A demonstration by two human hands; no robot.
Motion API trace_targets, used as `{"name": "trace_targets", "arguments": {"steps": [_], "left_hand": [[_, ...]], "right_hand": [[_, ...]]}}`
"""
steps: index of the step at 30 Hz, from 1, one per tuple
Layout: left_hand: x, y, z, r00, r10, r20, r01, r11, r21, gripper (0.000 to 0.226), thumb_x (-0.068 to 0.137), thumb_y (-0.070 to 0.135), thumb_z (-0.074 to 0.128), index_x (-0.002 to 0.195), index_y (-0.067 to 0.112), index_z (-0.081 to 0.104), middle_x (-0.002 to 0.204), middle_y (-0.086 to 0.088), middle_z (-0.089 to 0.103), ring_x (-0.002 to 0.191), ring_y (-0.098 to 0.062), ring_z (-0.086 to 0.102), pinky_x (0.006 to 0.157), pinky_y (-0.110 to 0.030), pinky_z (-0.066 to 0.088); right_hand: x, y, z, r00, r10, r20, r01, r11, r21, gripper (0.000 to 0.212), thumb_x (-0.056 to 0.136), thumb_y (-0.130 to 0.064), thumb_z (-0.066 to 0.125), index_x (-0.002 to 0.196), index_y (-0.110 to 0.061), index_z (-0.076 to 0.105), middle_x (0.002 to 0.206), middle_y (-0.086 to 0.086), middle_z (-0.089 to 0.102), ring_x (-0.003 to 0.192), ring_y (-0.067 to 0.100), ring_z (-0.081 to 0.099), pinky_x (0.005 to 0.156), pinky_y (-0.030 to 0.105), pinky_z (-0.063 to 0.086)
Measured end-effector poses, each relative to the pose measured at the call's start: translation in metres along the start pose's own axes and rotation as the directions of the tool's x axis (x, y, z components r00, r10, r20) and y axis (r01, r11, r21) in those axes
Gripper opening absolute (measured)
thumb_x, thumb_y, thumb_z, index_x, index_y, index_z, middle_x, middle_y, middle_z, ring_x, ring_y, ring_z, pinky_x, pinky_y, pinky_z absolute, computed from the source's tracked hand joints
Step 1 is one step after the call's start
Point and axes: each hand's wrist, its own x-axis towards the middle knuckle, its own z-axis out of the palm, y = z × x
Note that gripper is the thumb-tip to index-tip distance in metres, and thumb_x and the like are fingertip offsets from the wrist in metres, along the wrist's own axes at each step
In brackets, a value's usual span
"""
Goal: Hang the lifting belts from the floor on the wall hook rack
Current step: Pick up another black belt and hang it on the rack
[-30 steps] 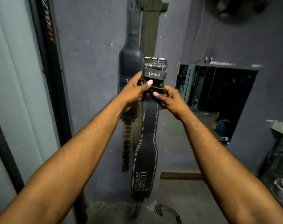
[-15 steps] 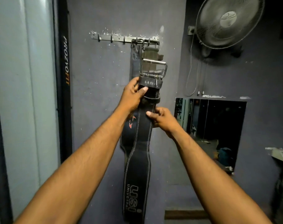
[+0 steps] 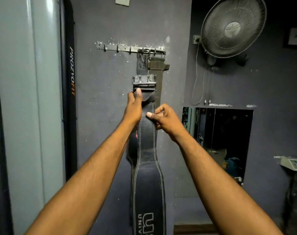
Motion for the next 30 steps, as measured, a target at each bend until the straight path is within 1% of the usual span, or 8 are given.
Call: {"name": "trace_targets", "arguments": {"steps": [4,9,13,16,20,22,25,30], "left_hand": [[-0.008,-0.022,-0.005,0.965,0.116,0.235,-0.089,0.989,-0.122,0.043,0.098,0.032,0.046,0.140,0.029,0.037,0.140,-0.001,0.053,0.128,-0.018,0.052,0.109,-0.040,0.043],[-0.009,-0.019,0.002,0.982,0.144,-0.124,-0.144,0.990,0.011,0.033,0.096,0.016,0.053,0.127,0.022,0.047,0.090,-0.002,0.066,0.077,-0.013,0.061,0.075,-0.031,0.051],[-0.010,-0.022,0.007,0.971,0.159,-0.178,-0.157,0.987,0.026,0.029,0.096,0.011,0.053,0.118,0.026,0.042,0.064,0.007,0.051,0.052,-0.006,0.044,0.053,-0.025,0.038],[-0.009,-0.029,0.012,0.965,0.147,-0.217,-0.145,0.989,0.024,0.030,0.096,0.010,0.052,0.117,0.030,0.044,0.066,0.008,0.051,0.045,-0.001,0.043,0.044,-0.019,0.034],[-0.010,-0.030,0.011,0.968,0.132,-0.214,-0.141,0.989,-0.031,0.035,0.098,0.009,0.051,0.122,0.033,0.045,0.073,0.004,0.055,0.054,-0.006,0.045,0.046,-0.022,0.036],[-0.007,-0.027,0.011,0.978,0.139,-0.158,-0.150,0.987,-0.058,0.041,0.097,0.005,0.051,0.126,0.033,0.044,0.092,0.003,0.061,0.069,-0.004,0.054,0.059,-0.023,0.045],[-0.001,-0.029,0.007,0.984,0.181,-0.005,-0.181,0.983,-0.039,0.065,0.089,-0.007,0.053,0.137,0.035,0.039,0.142,0.004,0.046,0.126,-0.006,0.047,0.107,-0.033,0.044],[0.008,-0.032,-0.009,0.979,0.135,0.152,-0.121,0.988,-0.097,0.089,0.082,-0.012,0.054,0.147,0.042,0.029,0.160,0.004,0.025,0.146,-0.013,0.027,0.115,-0.045,0.037]], "right_hand": [[0.002,-0.003,-0.011,0.998,0.016,-0.054,-0.014,0.999,0.048,0.036,0.088,-0.013,0.074,0.088,-0.017,0.039,0.064,0.000,0.048,0.055,0.011,0.053,0.052,0.028,0.047],[-0.006,-0.008,-0.011,0.994,0.098,0.043,-0.102,0.987,0.122,0.042,0.088,-0.016,0.076,0.095,-0.018,0.035,0.072,0.003,0.048,0.060,0.013,0.054,0.055,0.025,0.049],[-0.021,0.000,-0.011,0.968,0.190,0.161,-0.214,0.965,0.148,0.045,0.087,-0.029,0.077,0.112,-0.017,0.041,0.092,0.004,0.052,0.084,0.023,0.059,0.090,0.056,0.054],[-0.030,0.010,-0.001,0.970,0.208,0.125,-0.212,0.977,0.020,0.053,0.088,-0.032,0.075,0.127,-0.024,0.039,0.123,0.000,0.050,0.107,0.020,0.060,0.095,0.056,0.054],[-0.042,0.042,0.003,0.935,0.310,0.174,-0.316,0.949,0.012,0.038,0.095,-0.029,0.066,0.123,-0.016,0.045,0.108,0.011,0.057,0.097,0.030,0.060,0.093,0.056,0.053],[-0.048,0.054,0.005,0.938,0.298,0.178,-0.300,0.954,-0.019,0.029,0.097,-0.033,0.063,0.104,-0.006,0.056,0.087,0.014,0.055,0.081,0.029,0.054,0.077,0.049,0.050],[-0.044,0.062,0.009,0.967,0.236,0.098,-0.240,0.970,0.028,0.037,0.096,-0.034,0.063,0.097,0.003,0.062,0.081,0.016,0.054,0.075,0.027,0.046,0.069,0.041,0.040],[-0.033,0.059,0.004,0.983,0.158,0.095,-0.165,0.984,0.071,0.064,0.090,-0.043,0.068,0.099,0.018,0.051,0.088,0.016,0.056,0.083,0.028,0.049,0.068,0.037,0.040]]}}
